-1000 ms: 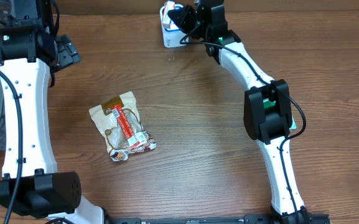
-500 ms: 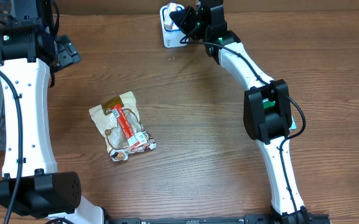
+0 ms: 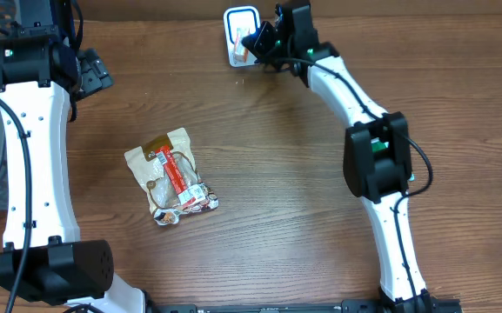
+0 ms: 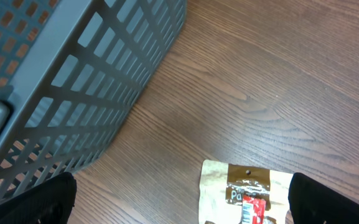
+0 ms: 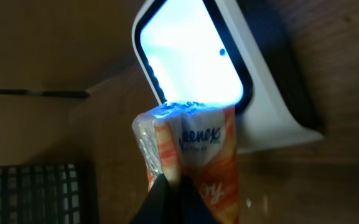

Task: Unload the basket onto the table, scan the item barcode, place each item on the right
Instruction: 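Carry the Kleenex pack right and lower it beside the jar, then open the right gripper to release the Kleenex pack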

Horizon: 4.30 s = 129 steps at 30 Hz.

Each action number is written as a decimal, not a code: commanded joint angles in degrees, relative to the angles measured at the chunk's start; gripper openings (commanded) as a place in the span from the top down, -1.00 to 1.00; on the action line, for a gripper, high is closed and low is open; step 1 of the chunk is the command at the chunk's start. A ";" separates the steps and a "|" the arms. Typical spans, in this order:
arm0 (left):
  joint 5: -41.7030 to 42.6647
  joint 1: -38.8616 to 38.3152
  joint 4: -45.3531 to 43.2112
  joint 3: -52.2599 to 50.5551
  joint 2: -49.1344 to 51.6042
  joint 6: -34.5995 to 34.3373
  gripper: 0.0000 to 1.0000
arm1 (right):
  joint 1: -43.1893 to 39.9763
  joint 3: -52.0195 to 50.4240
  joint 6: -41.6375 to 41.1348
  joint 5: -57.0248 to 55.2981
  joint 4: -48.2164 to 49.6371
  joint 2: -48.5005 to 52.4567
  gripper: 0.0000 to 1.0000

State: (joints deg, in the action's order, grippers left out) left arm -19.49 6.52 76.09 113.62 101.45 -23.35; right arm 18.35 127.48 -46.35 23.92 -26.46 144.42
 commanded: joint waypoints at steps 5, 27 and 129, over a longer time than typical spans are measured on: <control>0.04 0.09 0.02 1.16 -1.46 0.66 -0.99 | -3.54 0.94 17.31 -2.89 -30.10 -17.05 0.93; 0.04 0.09 0.02 1.16 -1.46 0.66 -1.00 | -5.57 -10.84 24.00 -33.40 -63.19 -17.14 0.26; 0.04 0.09 0.02 1.16 -1.46 0.66 -1.00 | -2.34 -20.70 28.79 -23.80 -70.49 -56.24 -1.00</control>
State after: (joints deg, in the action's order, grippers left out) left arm -19.49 6.52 76.12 113.62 101.45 -23.35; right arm 16.14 107.18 -16.99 -0.19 -97.10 88.36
